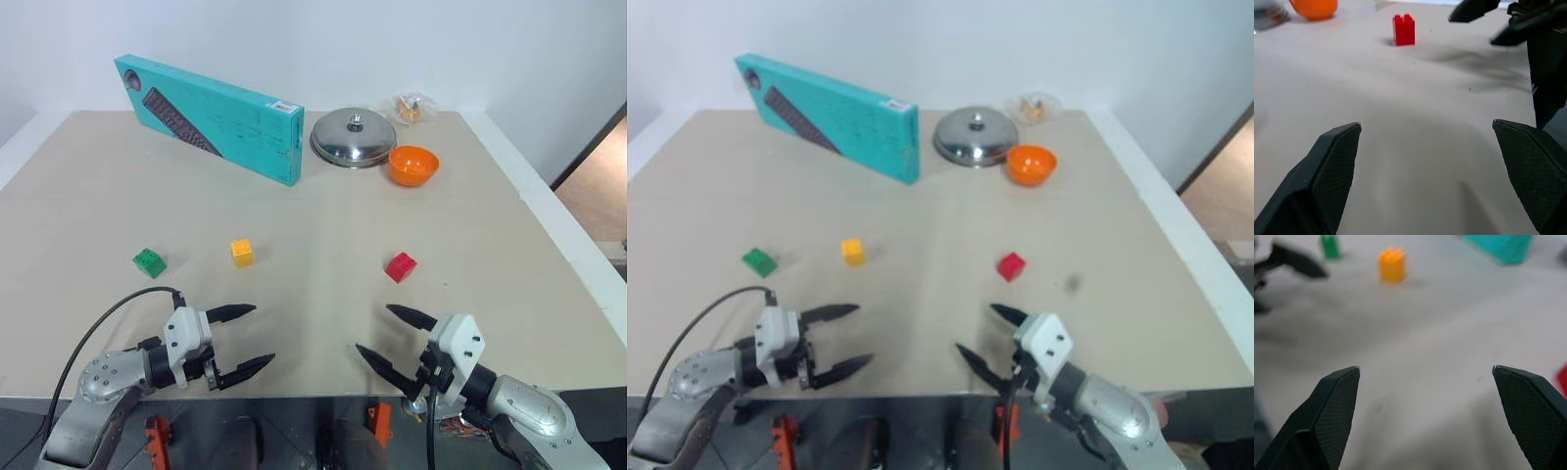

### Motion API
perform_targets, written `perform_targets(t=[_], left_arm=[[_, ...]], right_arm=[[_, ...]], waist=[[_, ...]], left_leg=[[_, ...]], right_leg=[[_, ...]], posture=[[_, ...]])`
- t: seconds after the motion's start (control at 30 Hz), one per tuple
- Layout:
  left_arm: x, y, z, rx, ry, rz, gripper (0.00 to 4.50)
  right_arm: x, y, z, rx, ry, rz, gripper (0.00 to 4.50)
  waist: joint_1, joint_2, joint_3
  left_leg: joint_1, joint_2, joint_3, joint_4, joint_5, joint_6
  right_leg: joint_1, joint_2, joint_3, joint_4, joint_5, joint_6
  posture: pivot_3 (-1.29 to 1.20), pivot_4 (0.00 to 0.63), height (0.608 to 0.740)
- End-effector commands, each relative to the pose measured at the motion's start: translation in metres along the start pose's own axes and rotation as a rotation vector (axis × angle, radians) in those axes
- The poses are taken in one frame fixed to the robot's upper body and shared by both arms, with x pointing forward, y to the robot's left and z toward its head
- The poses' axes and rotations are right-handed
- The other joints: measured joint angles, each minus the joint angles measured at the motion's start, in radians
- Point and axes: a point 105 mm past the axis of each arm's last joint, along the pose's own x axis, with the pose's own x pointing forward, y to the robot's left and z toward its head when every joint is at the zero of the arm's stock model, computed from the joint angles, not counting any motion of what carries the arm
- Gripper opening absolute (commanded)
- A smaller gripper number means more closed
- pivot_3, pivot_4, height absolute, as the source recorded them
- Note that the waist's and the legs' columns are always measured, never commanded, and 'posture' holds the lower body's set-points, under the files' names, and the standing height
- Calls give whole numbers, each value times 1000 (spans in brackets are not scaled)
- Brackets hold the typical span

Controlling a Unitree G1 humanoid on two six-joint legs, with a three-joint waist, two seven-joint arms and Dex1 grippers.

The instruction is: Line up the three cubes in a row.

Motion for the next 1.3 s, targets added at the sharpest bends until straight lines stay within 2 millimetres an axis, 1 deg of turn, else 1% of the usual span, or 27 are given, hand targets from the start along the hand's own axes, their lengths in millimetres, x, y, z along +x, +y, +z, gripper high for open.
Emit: perform_targets(t=[0.03, 0.07, 0.13, 0.27, 0.3, 0.43, 0.53, 0.63, 0.7, 0.77, 0.83, 0.97, 1.07, 1.17, 1.2, 1.3], left_arm=[[5, -12, 13, 55, -23, -111, 4454], [6, -15, 14, 68, -20, -141, 4454], [9, -18, 15, 86, -12, -200, 4454], [14, -16, 18, 99, -7, -241, 4454], [16, -14, 20, 106, -8, -244, 4454], [20, -12, 24, 115, -15, -244, 4454], [21, -13, 25, 114, -16, -243, 4454], [22, -13, 25, 109, -15, -232, 4454], [22, -12, 26, 108, -12, -223, 4500], [22, -11, 26, 107, -9, -214, 4500], [21, -11, 25, 106, -3, -205, 4500], [19, -10, 23, 104, 8, -191, 4500], [19, -9, 22, 104, 10, -185, 4500], [19, -7, 22, 101, 10, -175, 4500], [19, -7, 21, 99, 11, -171, 4500], [18, -4, 20, 81, 14, -138, 4500]], right_arm=[[1, -32, 25, -31, -89, -170, 4500], [3, -41, 26, -18, -97, -206, 4500], [12, -59, 23, 0, -67, -254, 4500], [26, -77, 12, 12, -8, -279, 4500], [31, -82, 9, 25, -1, -279, 4500], [43, -90, -6, 80, 42, -244, 4500], [46, -98, -21, 105, 96, -247, 4500], [46, -97, -36, 126, 155, -196, 4500], [46, -100, -40, 129, 172, -191, 3957], [48, -101, -40, 132, 168, -185, 3320], [51, -102, -36, 129, 151, -188, 2550], [56, -104, -29, 104, 131, -183, 1240], [60, -103, -25, 70, 128, -168, 1232], [65, -97, -19, 45, 121, -107, 1232], [67, -93, -16, 23, 120, -72, 1232], [81, -70, 2, -4, 83, 121, 1232]], waist=[[0, 0, 0], [-1, -1, 0], [0, -1, 0], [0, -1, 0], [0, -1, 0], [0, -1, 0], [0, -1, 0], [0, -1, 0], [0, -1, 0], [0, -1, 0], [-1, -1, 0], [-1, -1, 0], [-1, -1, 0], [-1, -1, 0], [-1, -1, 0], [-2, -1, 0]], left_leg=[[0, 0, 0, 0, 0, 0], [0, 0, 1, 0, 0, 0], [1, -1, 2, 0, 0, 0], [0, -2, 3, 0, 0, 0], [-1, -2, 3, 0, 0, 0], [0, -2, 6, -1, -1, 2], [1, -1, 10, -1, -3, 4], [1, 0, 12, -1, -4, 5], [1, 0, 12, -1, -4, 5], [2, 0, 12, -1, -4, 5], [3, 0, 12, -1, -4, 5], [3, 2, 12, -1, -4, 5], [3, 2, 12, -1, -4, 5], [3, 2, 12, -1, -4, 5], [3, 2, 12, -1, -4, 6], [3, 2, 13, -1, -4, 6]], right_leg=[[0, 0, 1, 0, 0, 0], [0, 0, 1, 0, 0, 0], [0, 1, 3, 0, 0, 0], [0, 3, 4, 0, 0, 1], [0, 4, 4, 0, 2, 3], [-1, 8, 8, 0, 3, 5], [-1, 10, 11, 0, 2, 6], [-2, 10, 14, 0, 2, 6], [-2, 11, 15, 0, 2, 6], [-2, 11, 16, 0, 3, 6], [-1, 13, 17, 0, 3, 7], [-1, 14, 19, 1, 3, 7], [-2, 14, 19, 1, 3, 7], [-2, 14, 19, 0, 3, 7], [-2, 14, 20, 1, 3, 7], [-2, 14, 21, 1, 4, 6]], posture=[[0, 150, 740], [0, 150, 740], [0, 150, 740], [0, 150, 740], [0, 150, 740], [0, 150, 740], [0, 150, 740], [0, 150, 740], [0, 150, 740], [0, 150, 740], [0, 150, 740], [0, 150, 740], [0, 150, 740], [0, 150, 740], [0, 150, 740], [0, 150, 740]])
